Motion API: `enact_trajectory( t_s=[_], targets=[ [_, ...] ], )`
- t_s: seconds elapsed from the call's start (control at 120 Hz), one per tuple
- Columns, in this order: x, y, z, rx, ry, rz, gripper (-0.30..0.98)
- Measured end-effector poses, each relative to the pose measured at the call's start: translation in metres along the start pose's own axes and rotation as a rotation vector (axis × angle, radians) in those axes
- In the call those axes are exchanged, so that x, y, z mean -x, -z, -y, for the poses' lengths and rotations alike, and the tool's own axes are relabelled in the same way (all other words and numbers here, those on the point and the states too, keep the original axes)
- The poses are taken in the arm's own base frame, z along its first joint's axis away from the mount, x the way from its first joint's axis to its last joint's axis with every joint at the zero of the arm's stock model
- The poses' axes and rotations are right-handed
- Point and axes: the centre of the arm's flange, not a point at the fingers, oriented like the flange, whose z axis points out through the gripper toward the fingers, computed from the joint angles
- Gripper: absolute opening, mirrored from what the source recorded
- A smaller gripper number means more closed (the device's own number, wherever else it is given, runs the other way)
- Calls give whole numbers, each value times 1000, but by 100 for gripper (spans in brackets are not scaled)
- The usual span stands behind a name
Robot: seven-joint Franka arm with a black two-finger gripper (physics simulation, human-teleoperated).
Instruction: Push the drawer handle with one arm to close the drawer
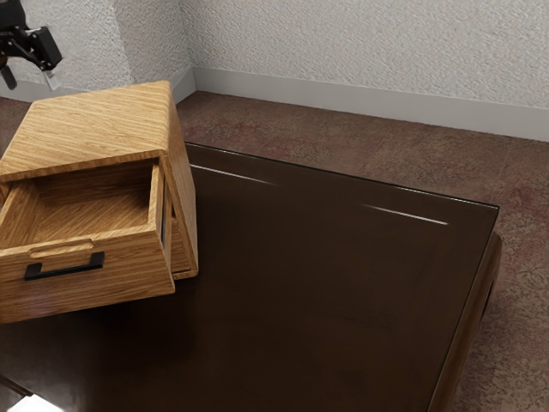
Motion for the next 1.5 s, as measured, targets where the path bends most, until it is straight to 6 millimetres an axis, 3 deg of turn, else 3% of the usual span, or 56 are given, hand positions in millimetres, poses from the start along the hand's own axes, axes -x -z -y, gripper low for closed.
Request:
enact_trajectory(
  t_s=[0.117, 0.133, 0.175, 0.2, 0.242, 0.292, 0.35, 0.408, 0.467, 0.533, 0.608, 0.65, 0.733, 0.792, 0.875, 0.975, 1.1, 1.4, 1.5],
  targets=[
    [2, 2, 4, 15, 3, -6, 67],
    [6, 18, 1, 18, -9, -39, 67],
    [41, 102, -14, 29, -70, -214, 67],
    [61, 136, -23, 41, -104, -287, 67],
    [80, 164, -30, 56, -135, -346, 67],
    [89, 174, -40, 70, -164, -362, 67],
    [82, 148, -64, 103, -226, -285, 67],
    [93, 107, -73, 159, -281, -184, 67],
    [154, 52, -92, 156, -305, -105, 67],
    [241, -8, -144, 94, -350, -68, 67],
    [307, -64, -160, 53, -319, -42, 67],
    [329, -103, -162, 49, -293, -3, 67],
    [344, -170, -163, 33, -203, 102, 67],
    [348, -198, -167, 24, -145, 155, 67],
    [330, -214, -171, 37, -44, 213, 67],
    [301, -207, -178, 80, 90, 214, 67],
    [283, -197, -176, 86, 270, 208, 66],
    [298, -181, -176, -37, 576, 213, 65],
    [296, -178, -171, -61, 650, 193, 38]
  ],
)
